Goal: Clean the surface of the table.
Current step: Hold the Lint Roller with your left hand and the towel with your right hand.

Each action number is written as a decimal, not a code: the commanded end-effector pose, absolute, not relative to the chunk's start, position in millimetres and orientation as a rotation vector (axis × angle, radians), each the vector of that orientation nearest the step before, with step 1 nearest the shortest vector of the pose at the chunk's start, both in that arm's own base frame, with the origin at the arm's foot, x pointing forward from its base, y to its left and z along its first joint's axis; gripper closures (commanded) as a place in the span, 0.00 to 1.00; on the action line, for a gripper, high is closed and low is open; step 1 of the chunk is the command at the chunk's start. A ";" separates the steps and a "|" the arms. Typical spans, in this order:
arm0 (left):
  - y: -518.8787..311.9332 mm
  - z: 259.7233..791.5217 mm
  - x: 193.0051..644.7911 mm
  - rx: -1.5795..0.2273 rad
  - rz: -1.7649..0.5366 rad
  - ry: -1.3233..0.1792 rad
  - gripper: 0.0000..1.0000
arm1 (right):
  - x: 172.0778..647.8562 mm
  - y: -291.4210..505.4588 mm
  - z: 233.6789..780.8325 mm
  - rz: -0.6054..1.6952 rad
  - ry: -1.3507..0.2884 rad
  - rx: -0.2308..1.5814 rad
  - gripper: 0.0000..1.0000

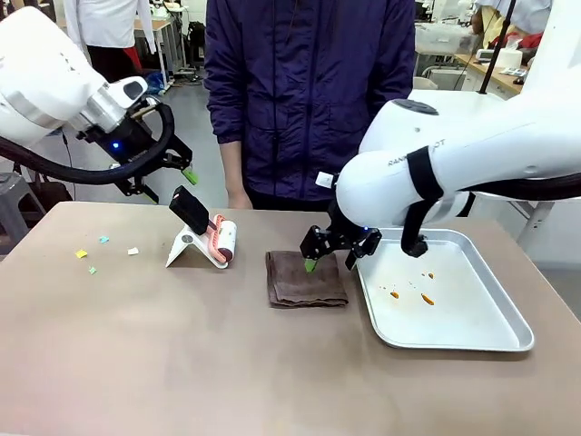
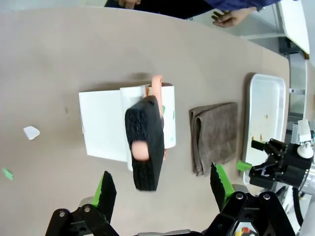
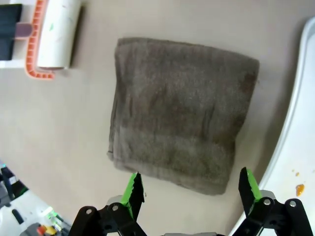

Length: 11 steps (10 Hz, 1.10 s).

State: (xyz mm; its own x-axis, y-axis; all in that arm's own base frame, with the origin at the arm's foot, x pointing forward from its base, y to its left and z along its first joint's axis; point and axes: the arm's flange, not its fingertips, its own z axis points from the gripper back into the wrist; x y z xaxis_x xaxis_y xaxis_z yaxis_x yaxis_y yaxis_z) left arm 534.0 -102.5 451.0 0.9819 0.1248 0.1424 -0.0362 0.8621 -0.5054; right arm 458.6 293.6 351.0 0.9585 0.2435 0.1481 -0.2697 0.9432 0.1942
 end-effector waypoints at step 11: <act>-104.7 412.9 556.6 -0.566 0.071 -0.026 0.00 | 485.7 299.9 327.4 0.071 -0.042 0.137 0.00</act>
